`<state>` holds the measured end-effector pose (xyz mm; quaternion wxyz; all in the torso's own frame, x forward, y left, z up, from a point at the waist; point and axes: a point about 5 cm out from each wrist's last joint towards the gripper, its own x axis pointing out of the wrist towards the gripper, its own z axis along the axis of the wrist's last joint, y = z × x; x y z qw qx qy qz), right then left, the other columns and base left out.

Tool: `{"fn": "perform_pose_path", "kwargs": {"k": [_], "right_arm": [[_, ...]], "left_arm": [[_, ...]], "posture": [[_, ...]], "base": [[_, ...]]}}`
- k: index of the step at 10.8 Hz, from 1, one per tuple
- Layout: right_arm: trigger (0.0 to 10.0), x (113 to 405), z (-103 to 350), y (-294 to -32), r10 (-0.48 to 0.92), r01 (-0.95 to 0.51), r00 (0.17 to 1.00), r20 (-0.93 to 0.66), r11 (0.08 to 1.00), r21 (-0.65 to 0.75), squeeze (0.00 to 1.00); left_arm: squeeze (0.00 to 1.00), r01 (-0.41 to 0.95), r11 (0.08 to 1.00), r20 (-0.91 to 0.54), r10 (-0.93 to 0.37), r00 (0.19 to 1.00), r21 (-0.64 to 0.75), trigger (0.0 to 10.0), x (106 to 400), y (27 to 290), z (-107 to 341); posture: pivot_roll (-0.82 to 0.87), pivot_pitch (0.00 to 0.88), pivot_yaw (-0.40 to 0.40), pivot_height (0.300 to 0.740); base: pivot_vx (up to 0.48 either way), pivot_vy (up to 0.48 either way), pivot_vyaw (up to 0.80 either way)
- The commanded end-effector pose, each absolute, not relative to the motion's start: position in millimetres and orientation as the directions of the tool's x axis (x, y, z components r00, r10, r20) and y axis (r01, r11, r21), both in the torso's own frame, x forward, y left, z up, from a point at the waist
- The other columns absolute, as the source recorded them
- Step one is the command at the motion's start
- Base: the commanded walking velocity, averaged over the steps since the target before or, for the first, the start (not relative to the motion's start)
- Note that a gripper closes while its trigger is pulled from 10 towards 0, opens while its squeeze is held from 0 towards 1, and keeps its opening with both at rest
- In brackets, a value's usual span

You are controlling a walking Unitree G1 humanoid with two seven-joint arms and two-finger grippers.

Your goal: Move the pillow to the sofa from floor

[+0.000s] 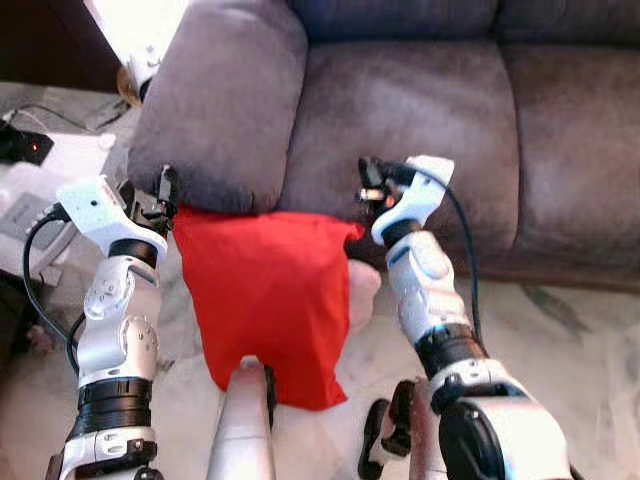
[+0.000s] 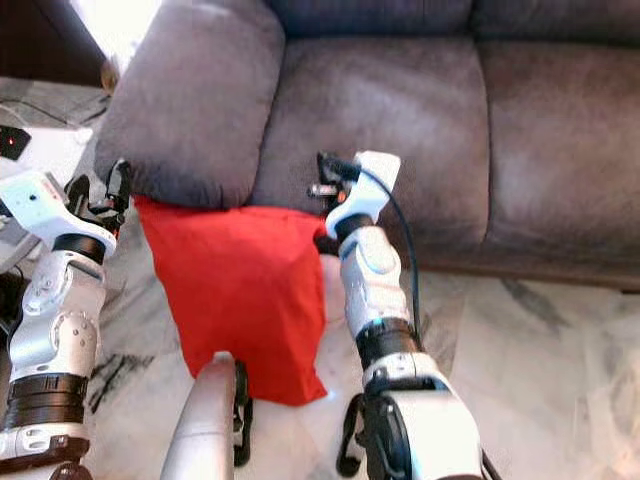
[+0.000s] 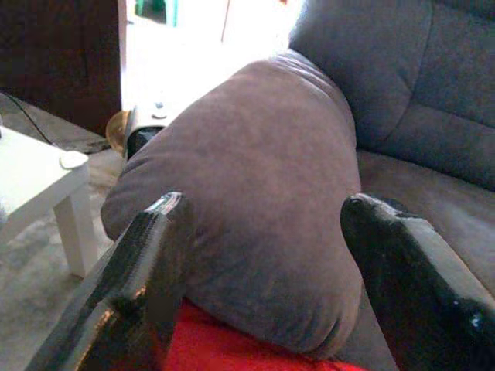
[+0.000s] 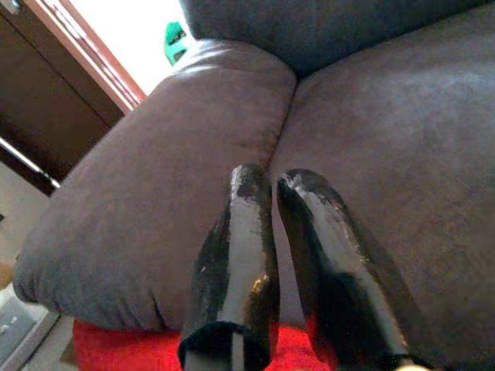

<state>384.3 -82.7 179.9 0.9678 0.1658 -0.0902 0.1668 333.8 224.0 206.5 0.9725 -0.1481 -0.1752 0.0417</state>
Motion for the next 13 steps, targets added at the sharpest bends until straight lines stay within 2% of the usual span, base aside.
{"fn": "perform_pose_path", "kwargs": {"k": [1, 4, 6, 10, 13], "right_arm": [[10.0, 379, 164, -81, 0.311, -0.351, 0.933, 0.179, 0.895, 0.277, 0.00], [10.0, 366, 127, -110, 0.257, -0.267, 0.964, 0.072, 0.932, 0.247, 0.00], [10.0, 361, 126, -119, 0.260, -0.276, 0.961, 0.097, 0.933, 0.231, 0.00], [10.0, 356, 110, -117, 0.260, -0.259, 0.965, 0.025, 0.938, 0.231, 0.00], [10.0, 349, 91, -124, 0.247, -0.231, 0.968, -0.045, 0.945, 0.232, 0.00]], "left_arm": [[0.00, -0.056, 0.954, 0.282, 0.143, 0.949, -0.294, 10.0, 332, 227, 190], [0.00, -0.054, 0.966, 0.214, 0.110, 0.971, -0.254, 10.0, 329, 213, 165], [0.00, -0.065, 0.964, 0.189, 0.116, 0.975, -0.259, 10.0, 328, 211, 151], [0.00, -0.065, 0.966, 0.180, 0.112, 0.977, -0.251, 10.0, 329, 205, 142], [0.00, -0.088, 0.964, 0.139, 0.126, 0.982, -0.252, 10.0, 327, 208, 126]], "posture": [[0.20, 0.270, 0.054, 0.667], [0.17, 0.247, 0.025, 0.667], [0.15, 0.232, 0.009, 0.677], [0.15, 0.209, -0.014, 0.740], [0.15, 0.201, -0.023, 0.740]], "base": [[0.000, 0.000, 0.00], [0.000, 0.000, 0.00], [0.000, 0.000, 0.00], [0.000, 0.000, 0.00], [0.000, 0.000, 0.00]]}}
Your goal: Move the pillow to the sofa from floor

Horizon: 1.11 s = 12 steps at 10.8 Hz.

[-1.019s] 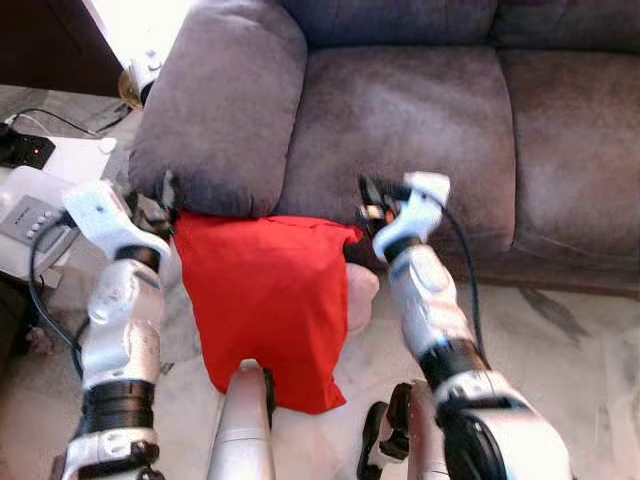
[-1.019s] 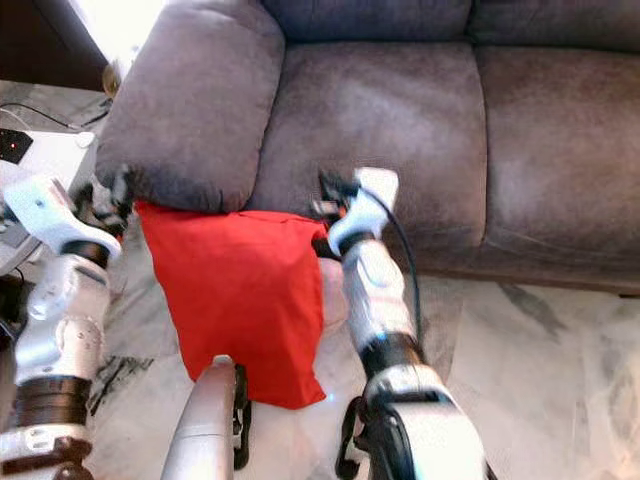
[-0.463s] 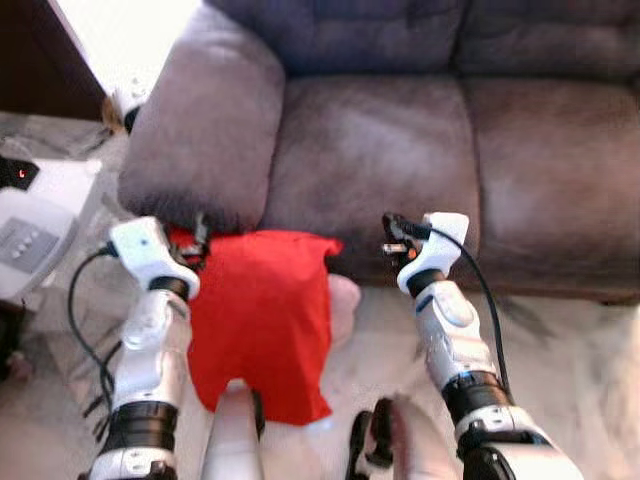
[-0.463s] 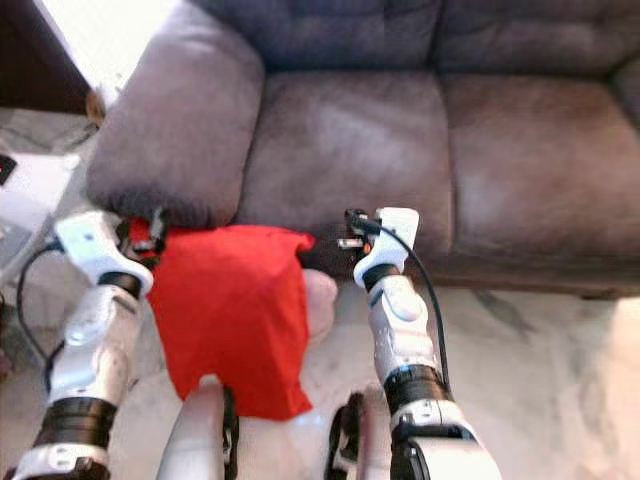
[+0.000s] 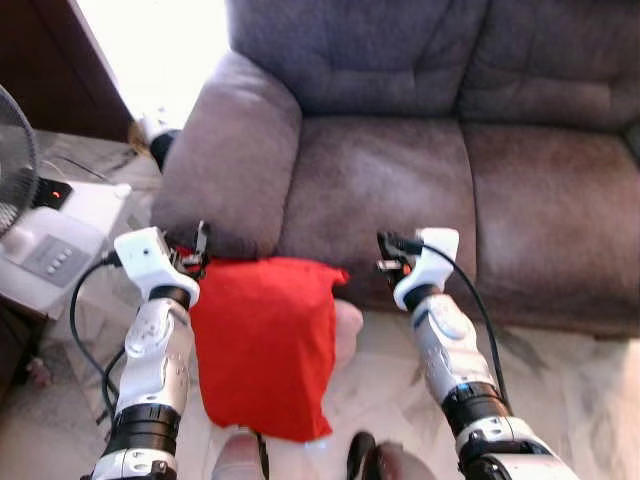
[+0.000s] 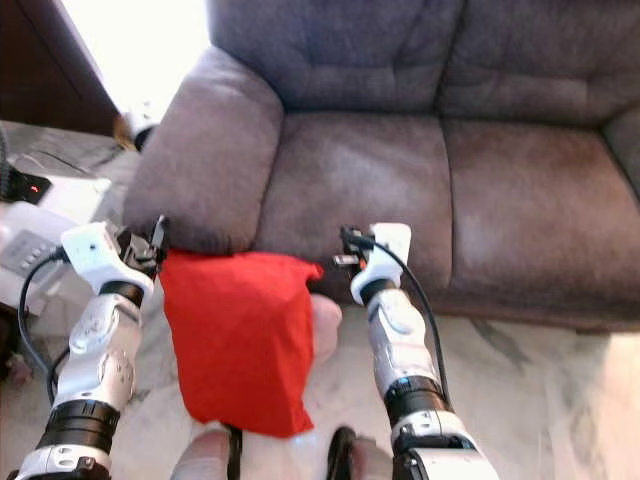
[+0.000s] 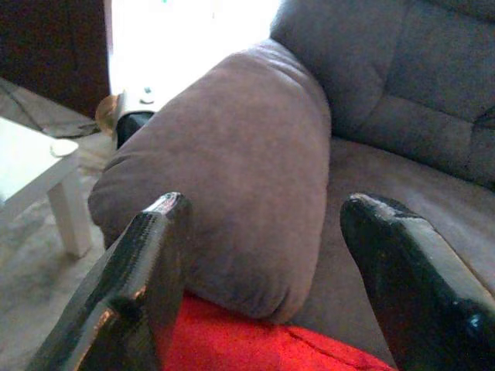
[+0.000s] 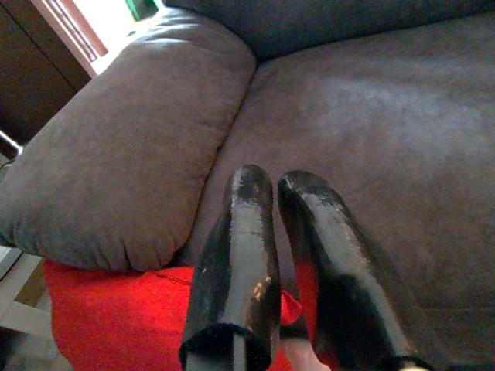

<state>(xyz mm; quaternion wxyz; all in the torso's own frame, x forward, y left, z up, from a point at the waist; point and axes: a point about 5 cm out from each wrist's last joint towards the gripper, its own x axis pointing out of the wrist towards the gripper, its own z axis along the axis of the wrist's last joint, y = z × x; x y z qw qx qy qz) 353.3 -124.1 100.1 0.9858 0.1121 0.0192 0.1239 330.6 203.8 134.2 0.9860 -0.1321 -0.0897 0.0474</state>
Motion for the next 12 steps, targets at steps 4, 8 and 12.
{"fn": "perform_pose_path", "kwargs": {"k": [4, 8, 12], "right_arm": [[10.0, 346, 80, -129, 0.234, -0.214, 0.968, -0.091, 0.958, 0.191, 0.00], [10.0, 344, 73, -131, 0.226, -0.197, 0.966, -0.124, 0.957, 0.212, 0.00], [10.0, 311, 16, -140, 0.180, -0.104, 0.914, -0.364, 0.970, 0.219, 0.00]], "left_arm": [[0.00, -0.123, 0.966, 0.080, 0.145, 0.986, -0.227, 10.0, 323, 216, 106], [0.00, -0.141, 0.966, 0.041, 0.153, 0.987, -0.217, 10.0, 321, 219, 93], [0.00, -0.151, 0.973, -0.116, 0.132, 0.984, -0.174, 10.0, 312, 217, 55]], "posture": [[0.15, 0.196, -0.023, 0.740], [0.14, 0.177, -0.025, 0.740], [0.14, 0.148, -0.018, 0.740]], "base": [[0.000, 0.000, 0.00], [0.000, 0.000, 0.00], [0.000, 0.000, 0.00]]}}
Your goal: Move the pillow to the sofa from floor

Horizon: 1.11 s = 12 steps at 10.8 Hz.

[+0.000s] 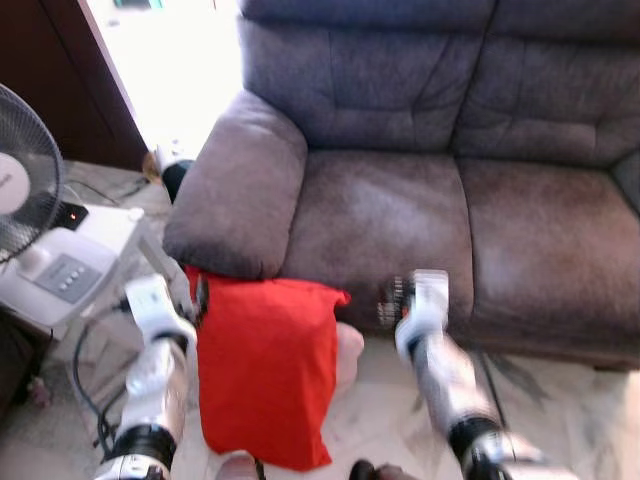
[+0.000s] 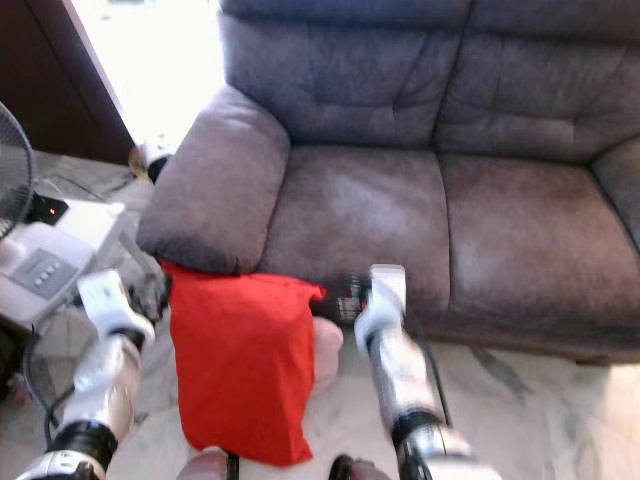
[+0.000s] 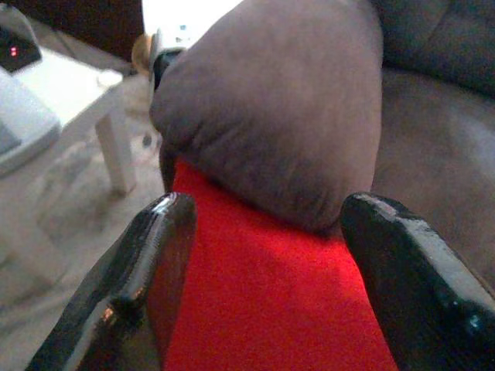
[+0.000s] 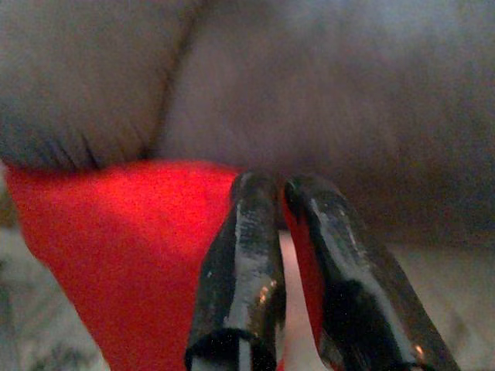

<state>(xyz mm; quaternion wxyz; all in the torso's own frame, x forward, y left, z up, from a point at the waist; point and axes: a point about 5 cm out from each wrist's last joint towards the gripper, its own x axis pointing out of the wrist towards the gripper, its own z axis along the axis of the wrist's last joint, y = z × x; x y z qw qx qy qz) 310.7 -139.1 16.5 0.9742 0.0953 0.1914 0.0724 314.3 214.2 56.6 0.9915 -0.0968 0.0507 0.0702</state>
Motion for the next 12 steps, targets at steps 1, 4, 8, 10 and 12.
{"fn": "perform_pose_path", "kwargs": {"k": [1, 4, 8, 10, 12], "right_arm": [[10.0, 287, -11, -149, 0.124, -0.030, 0.865, -0.486, 0.980, 0.197, 0.00], [10.0, 252, -41, -162, 0.058, 0.075, 0.799, -0.598, 0.978, 0.195, 0.00], [10.0, 226, -61, -162, 0.066, 0.027, 0.707, -0.704, 0.992, 0.120, 0.00], [10.0, 201, -76, -165, 0.057, 0.018, 0.639, -0.767, 0.996, 0.089, 0.00], [10.0, 190, -82, -165, 0.056, 0.016, 0.617, -0.785, 0.996, 0.084, 0.00]], "left_arm": [[0.00, -0.150, 0.978, -0.190, 0.122, 0.974, -0.143, 10.0, 305, 215, 39], [0.00, -0.151, 0.985, -0.349, 0.114, 0.930, -0.079, 10.0, 284, 216, 6], [0.00, -0.209, 0.977, -0.465, 0.171, 0.869, -0.031, 10.0, 263, 224, -17], [0.00, -0.224, 0.974, -0.495, 0.185, 0.849, -0.020, 10.0, 255, 225, -24], [0.00, -0.228, 0.974, -0.495, 0.190, 0.848, -0.018, 10.0, 255, 226, -24]], "posture": [[0.14, 0.140, -0.013, 0.740], [0.13, 0.134, 0.002, 0.740], [0.14, 0.155, -0.001, 0.740], [0.14, 0.169, -0.002, 0.740], [0.14, 0.175, 0.000, 0.740]], "base": [[0.000, 0.000, 0.00], [0.000, 0.000, 0.00], [0.000, 0.000, 0.00], [0.000, -0.137, 0.00], [0.000, 0.276, 0.00]]}}
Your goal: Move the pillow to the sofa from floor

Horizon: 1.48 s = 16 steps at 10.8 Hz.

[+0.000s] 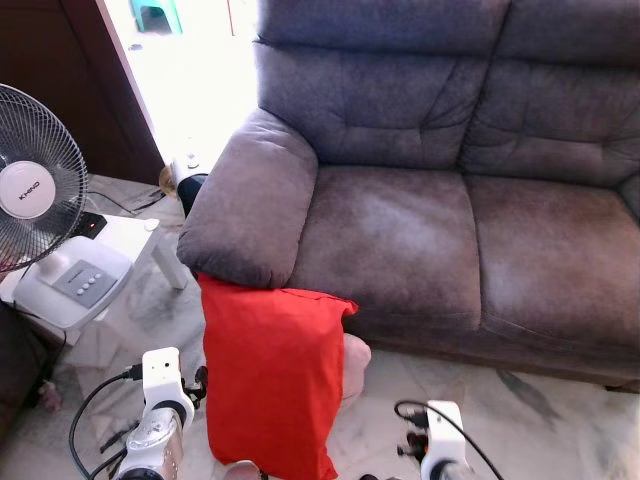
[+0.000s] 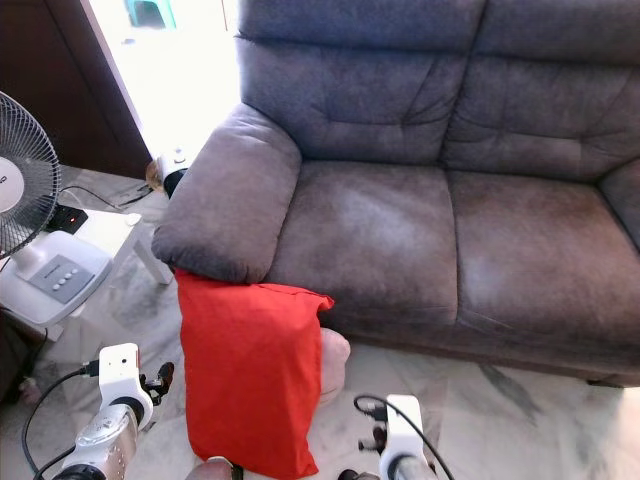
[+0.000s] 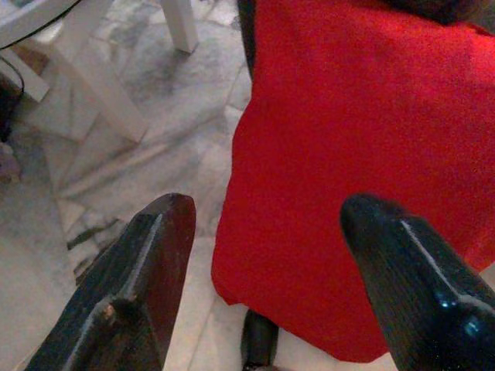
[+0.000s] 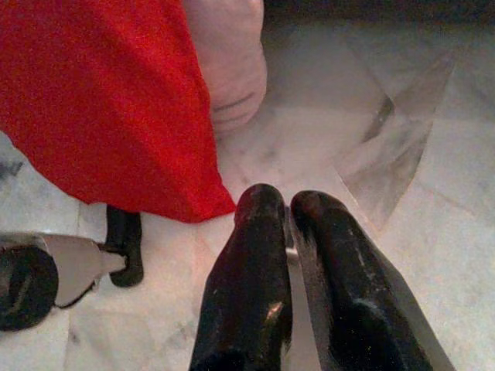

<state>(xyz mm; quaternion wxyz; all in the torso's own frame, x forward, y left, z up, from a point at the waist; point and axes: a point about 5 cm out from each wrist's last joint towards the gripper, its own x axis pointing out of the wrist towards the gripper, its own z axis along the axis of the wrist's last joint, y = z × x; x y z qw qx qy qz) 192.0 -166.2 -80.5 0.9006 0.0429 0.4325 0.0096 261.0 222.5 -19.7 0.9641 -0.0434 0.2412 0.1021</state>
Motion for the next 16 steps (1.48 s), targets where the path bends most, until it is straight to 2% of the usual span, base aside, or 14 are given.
{"fn": "perform_pose_path", "kwargs": {"k": [1, 4, 8, 15, 16], "right_arm": [[10.0, 185, -84, -167, 0.049, 0.016, 0.601, -0.798, 0.997, 0.072, 0.00], [10.0, 185, -84, -164, 0.057, 0.009, 0.607, -0.792, 0.997, 0.078, 0.00], [10.0, 181, -86, -164, 0.060, 0.009, 0.603, -0.796, 0.997, 0.082, 0.00], [10.0, 182, -86, -163, 0.061, 0.000, 0.599, -0.799, 0.997, 0.077, 0.00], [10.0, 182, -86, -163, 0.060, 0.001, 0.598, -0.799, 0.997, 0.076, 0.00]], "left_arm": [[0.00, -0.229, 0.973, -0.490, 0.192, 0.850, -0.016, 10.0, 256, 227, -23], [0.00, -0.223, 0.975, -0.482, 0.192, 0.855, -0.009, 10.0, 258, 228, -21], [0.00, -0.220, 0.976, -0.486, 0.188, 0.854, -0.009, 10.0, 259, 228, -21], [0.00, -0.201, 0.979, -0.466, 0.173, 0.868, -0.012, 10.0, 264, 225, -17], [0.00, -0.191, 0.981, -0.463, 0.159, 0.872, -0.022, 10.0, 266, 222, -16]], "posture": [[0.14, 0.177, 0.001, 0.740], [0.15, 0.181, 0.007, 0.740], [0.15, 0.183, 0.016, 0.740], [0.15, 0.182, 0.017, 0.740], [0.15, 0.180, 0.018, 0.740]], "base": [[0.000, 0.266, 0.00], [0.000, 0.000, 0.00], [0.000, 0.448, 0.00], [0.000, -0.035, 0.00], [0.000, 0.375, 0.00]]}}
